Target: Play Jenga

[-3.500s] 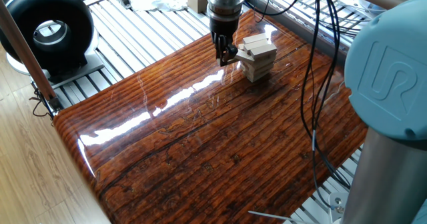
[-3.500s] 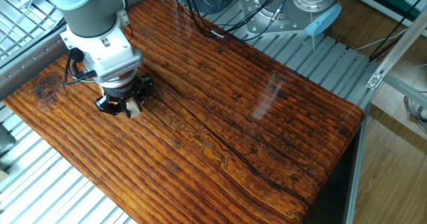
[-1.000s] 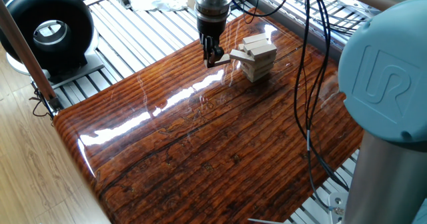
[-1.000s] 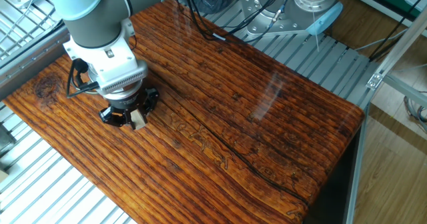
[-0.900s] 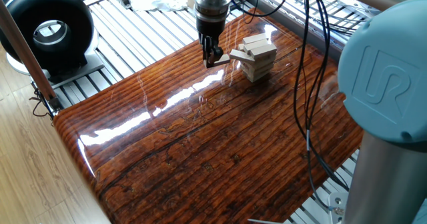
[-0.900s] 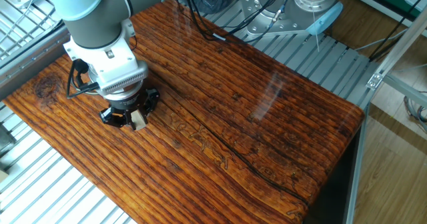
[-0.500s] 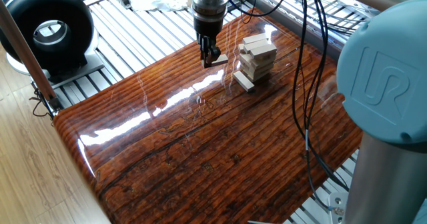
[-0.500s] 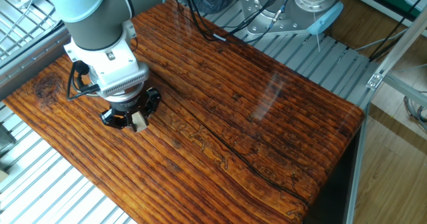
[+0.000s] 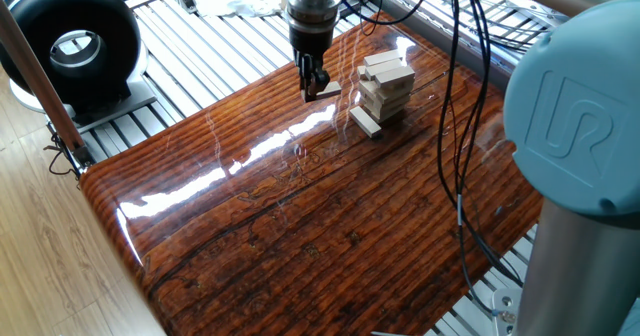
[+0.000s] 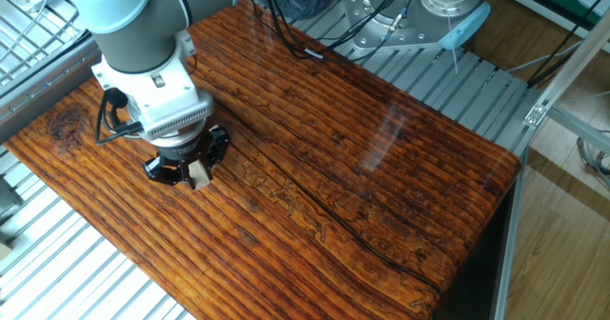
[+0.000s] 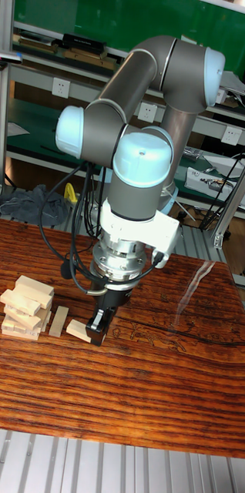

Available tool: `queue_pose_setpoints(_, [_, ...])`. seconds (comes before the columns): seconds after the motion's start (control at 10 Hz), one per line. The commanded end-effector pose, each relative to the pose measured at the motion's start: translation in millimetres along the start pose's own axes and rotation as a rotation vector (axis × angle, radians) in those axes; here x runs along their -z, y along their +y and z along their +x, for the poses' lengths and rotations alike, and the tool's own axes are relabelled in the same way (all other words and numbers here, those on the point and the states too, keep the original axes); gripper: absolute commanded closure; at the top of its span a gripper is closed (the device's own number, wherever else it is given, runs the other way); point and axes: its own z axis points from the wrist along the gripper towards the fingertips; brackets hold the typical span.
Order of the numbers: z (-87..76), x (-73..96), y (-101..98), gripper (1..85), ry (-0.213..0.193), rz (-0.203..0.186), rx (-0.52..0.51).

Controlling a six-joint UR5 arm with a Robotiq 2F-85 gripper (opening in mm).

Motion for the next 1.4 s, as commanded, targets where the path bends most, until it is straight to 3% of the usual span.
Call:
queue_pose_setpoints(0.0, [-1.4, -1.7, -2.4, 61.0, -0.012, 0.001, -0.004])
queue_pose_setpoints(1.3, [-11.0, -36.9, -17.6, 61.7, -0.035, 0.048, -0.002])
